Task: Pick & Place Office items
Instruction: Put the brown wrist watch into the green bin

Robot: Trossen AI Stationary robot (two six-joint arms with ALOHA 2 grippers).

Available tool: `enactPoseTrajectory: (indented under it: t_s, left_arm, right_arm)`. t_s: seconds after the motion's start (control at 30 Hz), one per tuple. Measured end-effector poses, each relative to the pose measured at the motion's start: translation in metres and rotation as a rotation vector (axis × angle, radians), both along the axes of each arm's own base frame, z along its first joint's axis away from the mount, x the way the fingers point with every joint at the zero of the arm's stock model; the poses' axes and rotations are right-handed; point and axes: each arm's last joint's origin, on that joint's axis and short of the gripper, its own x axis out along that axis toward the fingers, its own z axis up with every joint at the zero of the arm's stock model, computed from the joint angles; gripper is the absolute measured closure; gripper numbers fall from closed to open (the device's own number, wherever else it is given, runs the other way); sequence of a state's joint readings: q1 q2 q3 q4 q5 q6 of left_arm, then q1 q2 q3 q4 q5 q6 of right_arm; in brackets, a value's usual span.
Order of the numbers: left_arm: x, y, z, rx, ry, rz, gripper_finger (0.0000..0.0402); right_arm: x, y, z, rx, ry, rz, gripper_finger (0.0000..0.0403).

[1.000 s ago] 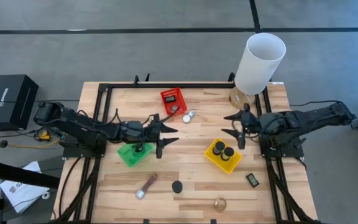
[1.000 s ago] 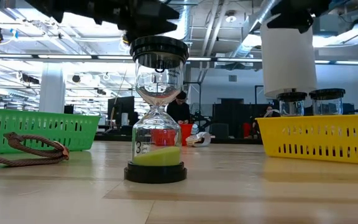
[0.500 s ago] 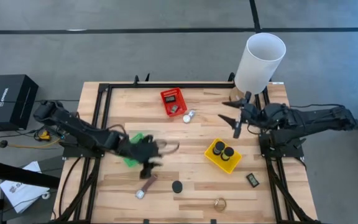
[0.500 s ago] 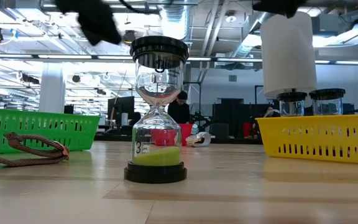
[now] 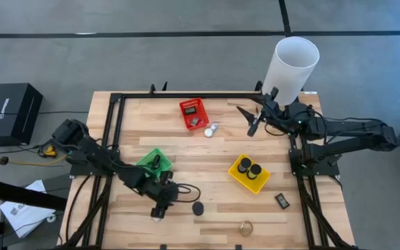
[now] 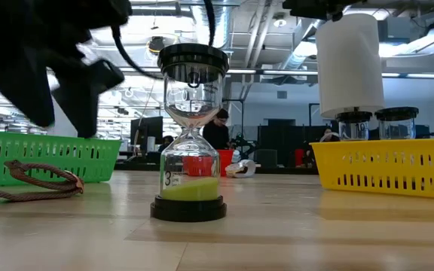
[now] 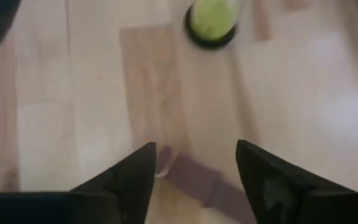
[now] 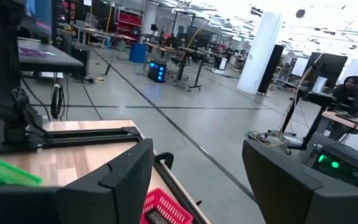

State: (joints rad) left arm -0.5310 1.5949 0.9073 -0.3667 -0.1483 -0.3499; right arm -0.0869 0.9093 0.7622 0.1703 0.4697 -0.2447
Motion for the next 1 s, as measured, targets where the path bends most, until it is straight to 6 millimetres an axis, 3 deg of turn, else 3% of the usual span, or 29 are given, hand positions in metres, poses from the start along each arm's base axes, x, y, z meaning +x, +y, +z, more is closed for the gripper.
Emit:
enactPoseTrajectory:
  t_s: [0.23,0.43,0.57,0.83,0.9,1.0]
  left_arm:
    - [0.010,0.005,-0.031,0.017,0.120,-0.075,0.0137]
    - [0.015,0.008,-0.048,0.007,0.196,-0.081,0.0140]
    - [0.015,0.011,-0.049,0.016,0.203,-0.089,0.0187]
    - [0.015,0.014,-0.042,0.015,0.183,-0.078,0.0345]
    - [0.011,0.015,-0.033,0.002,0.163,-0.080,0.0376]
    - [0.008,0.017,-0.006,-0.020,0.064,-0.078,0.0386]
  right_arm:
    - [0.013,-0.007,0.000,-0.019,0.040,-0.029,0.0163]
    - [0.019,-0.012,-0.004,-0.015,0.073,-0.046,0.0163]
    - [0.018,-0.012,-0.005,-0.007,0.088,-0.045,0.0163]
    - [0.015,-0.004,-0.007,0.016,0.111,-0.014,0.0163]
    - [0.015,-0.003,-0.007,0.018,0.112,-0.005,0.0163]
    - [0.016,0.001,-0.007,0.018,0.112,0.009,0.0163]
